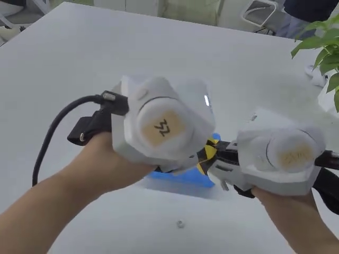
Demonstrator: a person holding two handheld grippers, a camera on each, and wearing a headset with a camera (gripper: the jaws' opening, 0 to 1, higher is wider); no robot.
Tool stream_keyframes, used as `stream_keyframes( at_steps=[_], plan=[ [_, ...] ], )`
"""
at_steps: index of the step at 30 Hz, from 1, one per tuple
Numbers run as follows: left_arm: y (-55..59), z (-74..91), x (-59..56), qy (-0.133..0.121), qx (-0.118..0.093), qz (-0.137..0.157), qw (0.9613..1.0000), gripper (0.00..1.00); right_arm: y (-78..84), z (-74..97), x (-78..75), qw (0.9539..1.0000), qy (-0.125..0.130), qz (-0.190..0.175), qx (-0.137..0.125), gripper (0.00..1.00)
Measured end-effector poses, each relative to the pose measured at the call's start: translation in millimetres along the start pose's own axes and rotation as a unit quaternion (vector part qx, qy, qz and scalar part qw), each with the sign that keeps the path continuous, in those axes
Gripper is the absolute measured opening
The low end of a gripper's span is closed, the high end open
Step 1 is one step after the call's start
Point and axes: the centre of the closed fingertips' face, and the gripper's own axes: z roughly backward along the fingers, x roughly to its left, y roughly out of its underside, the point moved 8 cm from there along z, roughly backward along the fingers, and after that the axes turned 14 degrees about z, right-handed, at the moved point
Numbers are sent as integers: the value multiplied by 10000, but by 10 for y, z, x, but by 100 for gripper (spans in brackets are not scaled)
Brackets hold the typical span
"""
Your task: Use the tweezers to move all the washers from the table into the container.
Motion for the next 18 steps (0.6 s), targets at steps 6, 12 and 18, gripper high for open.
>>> stream_keyframes(
  at_steps=[6,12,18],
  plan=[
    [62,-126,112,-63,90,-27,9999,0,88,-151,-99,9997,-62,132,181,4],
    [149,-232,205,-72,170,41,9998,0,172,-297,-151,9994,-157,123,292,4],
    [294,-353,277,-27,320,163,9994,0,271,-458,-141,9980,-325,141,517,4]
  ],
)
